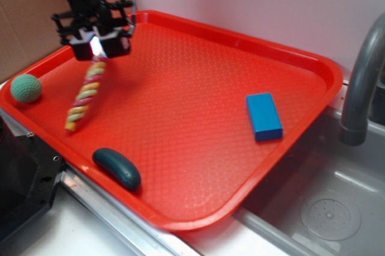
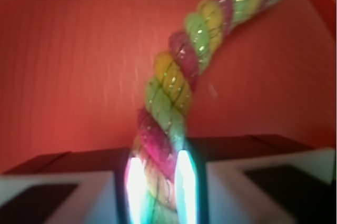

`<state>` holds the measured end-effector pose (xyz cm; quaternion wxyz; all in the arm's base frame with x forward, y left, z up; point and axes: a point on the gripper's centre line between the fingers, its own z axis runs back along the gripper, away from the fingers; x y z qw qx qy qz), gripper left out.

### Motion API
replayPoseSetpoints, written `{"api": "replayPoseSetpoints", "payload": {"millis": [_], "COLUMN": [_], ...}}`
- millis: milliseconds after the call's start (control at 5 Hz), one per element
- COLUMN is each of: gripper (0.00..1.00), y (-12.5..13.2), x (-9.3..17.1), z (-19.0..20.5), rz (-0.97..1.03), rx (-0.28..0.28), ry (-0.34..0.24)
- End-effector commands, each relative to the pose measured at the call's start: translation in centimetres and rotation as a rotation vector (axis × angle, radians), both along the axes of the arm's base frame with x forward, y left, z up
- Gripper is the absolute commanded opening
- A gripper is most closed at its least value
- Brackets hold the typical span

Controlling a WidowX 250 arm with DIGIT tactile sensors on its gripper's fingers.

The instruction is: Grab the multicolored rope.

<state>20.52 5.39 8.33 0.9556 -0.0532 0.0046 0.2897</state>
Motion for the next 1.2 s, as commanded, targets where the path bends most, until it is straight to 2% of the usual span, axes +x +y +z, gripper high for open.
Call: {"api": "replayPoseSetpoints", "payload": {"millis": [0,200,400,600,800,1000], "gripper": [0.00,0.00,0.00,0.00,0.00,0.00], "y": [-1.3,-1.9,-1.8,-3.1,-3.6,-4.0], "x": [-2.4,-3.0,-2.3,-1.7,-0.9,-0.5], "z": [10.9,15.9,18.0,18.2,17.4,17.0], "rz": [-0.259,-0.359,-0.459,-0.552,-0.550,-0.558], "rx": [0.077,0.114,0.059,0.093,0.088,0.096], "ry": [-0.109,-0.134,-0.155,-0.203,-0.169,-0.167]}}
